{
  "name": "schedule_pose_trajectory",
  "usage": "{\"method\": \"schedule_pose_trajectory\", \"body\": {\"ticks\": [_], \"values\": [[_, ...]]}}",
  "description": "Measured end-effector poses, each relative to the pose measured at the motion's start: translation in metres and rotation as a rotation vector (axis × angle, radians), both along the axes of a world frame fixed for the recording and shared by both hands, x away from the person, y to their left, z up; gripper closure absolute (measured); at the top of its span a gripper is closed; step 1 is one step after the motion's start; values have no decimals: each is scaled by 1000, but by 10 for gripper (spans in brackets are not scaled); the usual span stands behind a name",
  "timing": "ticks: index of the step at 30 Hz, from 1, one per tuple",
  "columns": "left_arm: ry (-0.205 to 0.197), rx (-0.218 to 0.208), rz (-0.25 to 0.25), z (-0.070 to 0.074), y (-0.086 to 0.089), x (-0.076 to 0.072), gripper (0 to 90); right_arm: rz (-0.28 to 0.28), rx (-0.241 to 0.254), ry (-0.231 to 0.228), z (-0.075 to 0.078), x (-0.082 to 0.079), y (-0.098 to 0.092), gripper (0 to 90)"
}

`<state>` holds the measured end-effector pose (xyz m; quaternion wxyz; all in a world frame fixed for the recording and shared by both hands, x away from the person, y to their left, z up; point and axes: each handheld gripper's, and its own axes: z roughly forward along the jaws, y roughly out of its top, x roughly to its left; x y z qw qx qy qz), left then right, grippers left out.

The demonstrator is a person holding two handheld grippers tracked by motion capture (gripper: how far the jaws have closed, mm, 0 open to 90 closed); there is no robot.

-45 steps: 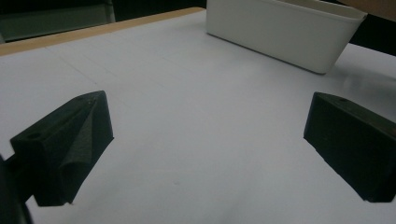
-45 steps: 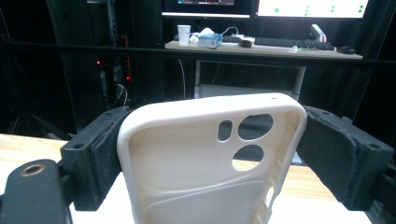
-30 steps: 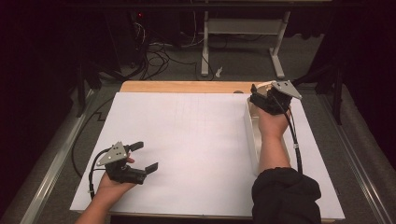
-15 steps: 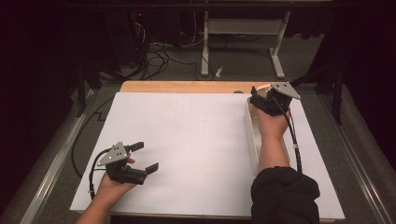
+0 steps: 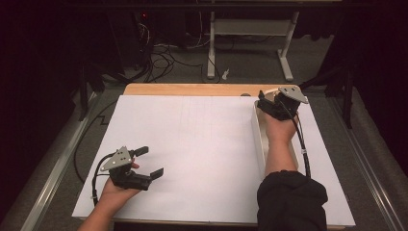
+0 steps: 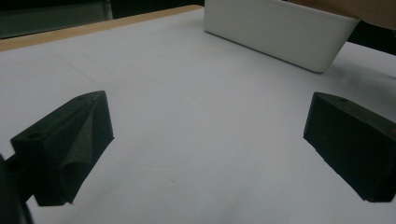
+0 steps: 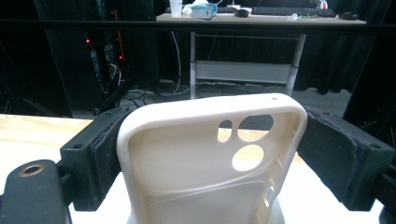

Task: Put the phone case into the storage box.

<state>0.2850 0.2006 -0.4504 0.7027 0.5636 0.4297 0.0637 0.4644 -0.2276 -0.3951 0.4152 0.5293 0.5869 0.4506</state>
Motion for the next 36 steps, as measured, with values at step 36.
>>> {"method": "schedule_pose_trajectory", "body": {"ticks": [36], "values": [[-5,-4,-5,1,-1,0,23,-21,-22,6,2,3,0,117]]}}
